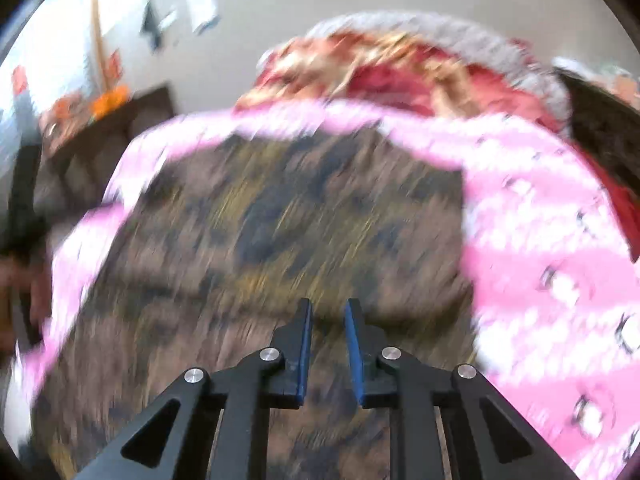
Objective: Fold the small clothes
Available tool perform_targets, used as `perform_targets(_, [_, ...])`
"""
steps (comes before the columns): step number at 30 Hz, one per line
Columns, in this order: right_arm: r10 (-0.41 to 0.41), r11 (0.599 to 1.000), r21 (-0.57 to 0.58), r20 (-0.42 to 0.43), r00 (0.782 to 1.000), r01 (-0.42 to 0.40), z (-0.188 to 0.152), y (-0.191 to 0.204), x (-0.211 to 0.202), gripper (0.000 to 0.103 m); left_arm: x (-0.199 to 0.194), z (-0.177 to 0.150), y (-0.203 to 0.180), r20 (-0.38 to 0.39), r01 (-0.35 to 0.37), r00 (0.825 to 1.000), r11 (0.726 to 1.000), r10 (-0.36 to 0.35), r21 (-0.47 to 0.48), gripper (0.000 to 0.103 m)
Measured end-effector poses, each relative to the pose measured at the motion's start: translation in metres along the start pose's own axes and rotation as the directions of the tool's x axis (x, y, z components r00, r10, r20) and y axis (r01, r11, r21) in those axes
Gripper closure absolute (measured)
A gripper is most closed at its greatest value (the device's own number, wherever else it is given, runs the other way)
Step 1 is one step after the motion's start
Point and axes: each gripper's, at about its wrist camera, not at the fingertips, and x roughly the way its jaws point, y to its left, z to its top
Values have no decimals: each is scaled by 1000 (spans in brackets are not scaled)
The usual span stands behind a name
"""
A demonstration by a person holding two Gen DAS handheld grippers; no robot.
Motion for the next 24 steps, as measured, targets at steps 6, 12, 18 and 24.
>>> perform_targets(6, [-120,992,-58,-249,961,109,-11,-48,72,102,37,-29,7,-6,-89,996,994,90,68,64])
perform_targets(12, [-47,999,16,-172,984,51,-22,-62,71,103,41,-27,7,-14,-104,994,992,105,66,64])
perform_targets(18, [0,999,49,-157,988,8,-9,-67,40,102,11,-8,10,-18,-88,996,996,87,-11,64])
perform_targets(24, [-3,995,101,-90,996,12,51,-75,47,102,23,16,-13,34,-98,995,995,97,27,64])
